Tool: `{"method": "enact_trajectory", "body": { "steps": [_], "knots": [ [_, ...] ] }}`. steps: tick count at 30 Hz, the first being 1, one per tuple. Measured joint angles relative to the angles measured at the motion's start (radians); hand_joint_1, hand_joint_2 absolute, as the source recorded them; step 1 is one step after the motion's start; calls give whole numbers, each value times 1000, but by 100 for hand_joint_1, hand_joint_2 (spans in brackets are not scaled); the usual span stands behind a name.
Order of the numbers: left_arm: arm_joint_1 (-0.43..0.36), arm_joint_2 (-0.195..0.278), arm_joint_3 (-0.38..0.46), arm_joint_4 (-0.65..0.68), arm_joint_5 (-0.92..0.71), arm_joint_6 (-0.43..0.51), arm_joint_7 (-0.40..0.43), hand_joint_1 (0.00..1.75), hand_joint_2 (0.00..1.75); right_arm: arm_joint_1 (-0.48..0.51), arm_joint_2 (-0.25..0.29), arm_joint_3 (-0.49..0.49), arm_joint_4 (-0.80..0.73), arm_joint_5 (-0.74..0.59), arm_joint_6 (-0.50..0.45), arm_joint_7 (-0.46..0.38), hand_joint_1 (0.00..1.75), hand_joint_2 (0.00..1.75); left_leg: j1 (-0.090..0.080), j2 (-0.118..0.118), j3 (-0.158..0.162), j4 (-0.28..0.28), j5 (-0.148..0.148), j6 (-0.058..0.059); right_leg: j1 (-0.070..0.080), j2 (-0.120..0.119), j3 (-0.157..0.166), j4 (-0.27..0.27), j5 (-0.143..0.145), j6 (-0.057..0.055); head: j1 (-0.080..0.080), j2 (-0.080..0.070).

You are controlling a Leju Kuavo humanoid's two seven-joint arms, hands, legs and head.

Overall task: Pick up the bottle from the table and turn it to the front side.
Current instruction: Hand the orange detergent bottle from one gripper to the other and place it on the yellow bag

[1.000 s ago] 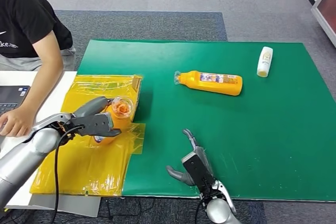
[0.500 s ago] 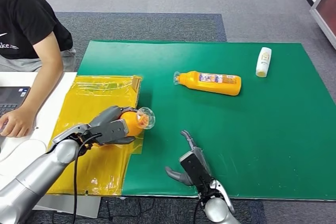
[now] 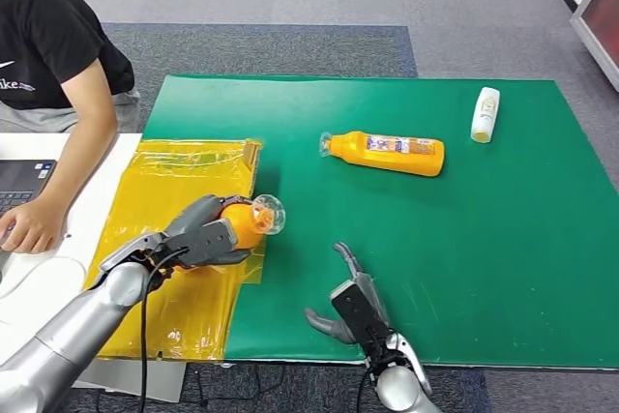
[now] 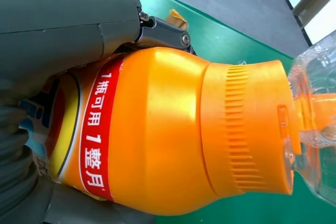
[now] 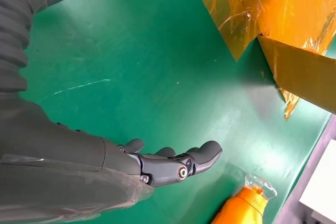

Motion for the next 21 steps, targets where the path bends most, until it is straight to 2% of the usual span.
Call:
{"method": "enact_trajectory", "body": {
  "steps": [2, 4, 8, 11, 13, 14, 16, 18, 20, 21],
  "knots": [
    [3, -4, 12, 6, 6, -1, 0, 100, 175, 0, 0, 0, 2, 4, 1, 1, 0, 175, 0, 0, 1, 0, 0, 0, 0, 0, 1, 0, 0, 0, 0, 0],
    [4, -9, 22, 17, 12, -2, 0, 105, 175, -1, 0, 0, 5, 6, 2, 3, 0, 175, 0, 0, 3, -1, 0, 0, 0, 0, 3, 0, -1, 0, 0, 0],
    [7, -22, 34, 45, 15, -4, -2, 153, 175, -3, 1, 0, 14, 11, 3, 9, 0, 175, 0, 0, 10, -2, -3, -1, 0, 0, 10, 0, -3, -2, 0, 0],
    [8, -32, 38, 65, 15, -10, -5, 163, 175, -6, 2, 1, 24, 12, 4, 16, 0, 175, -1, 0, 18, -3, -6, -2, 0, 0, 18, 0, -6, -3, 0, 0],
    [7, -37, 41, 76, 19, -15, -5, 157, 175, -9, 4, 1, 31, 14, 5, 22, 0, 175, -1, 0, 23, -4, -8, -2, 0, 0, 22, 0, -8, -4, 0, 0],
    [6, -39, 43, 81, 22, -19, -4, 151, 175, -11, 4, 1, 35, 14, 5, 24, 0, 175, -1, 0, 25, -5, -8, -2, 0, 0, 24, 0, -8, -4, 0, 0],
    [2, -41, 49, 90, 33, -27, 0, 88, 175, -13, 5, 2, 42, 17, 5, 28, 0, 175, -1, 0, 28, -6, -8, -3, 0, 0, 26, 0, -9, -4, 0, 0],
    [-2, -43, 55, 101, 45, -36, 6, 16, 175, -15, 5, 2, 49, 19, 4, 33, 0, 175, -1, 0, 30, -6, -9, -3, 0, 0, 28, 0, -10, -4, 0, 0],
    [-2, -45, 59, 111, 58, -46, 10, 0, 175, -16, 5, 2, 56, 21, 4, 39, 0, 175, -1, 0, 32, -7, -9, -4, 0, 0, 29, 0, -11, -5, 0, 0],
    [0, -46, 59, 117, 64, -50, 13, 0, 175, -17, 5, 2, 61, 22, 3, 42, 0, 175, -1, 0, 32, -7, -10, -4, 0, 0, 29, 0, -11, -5, 0, 0]
  ]
}}
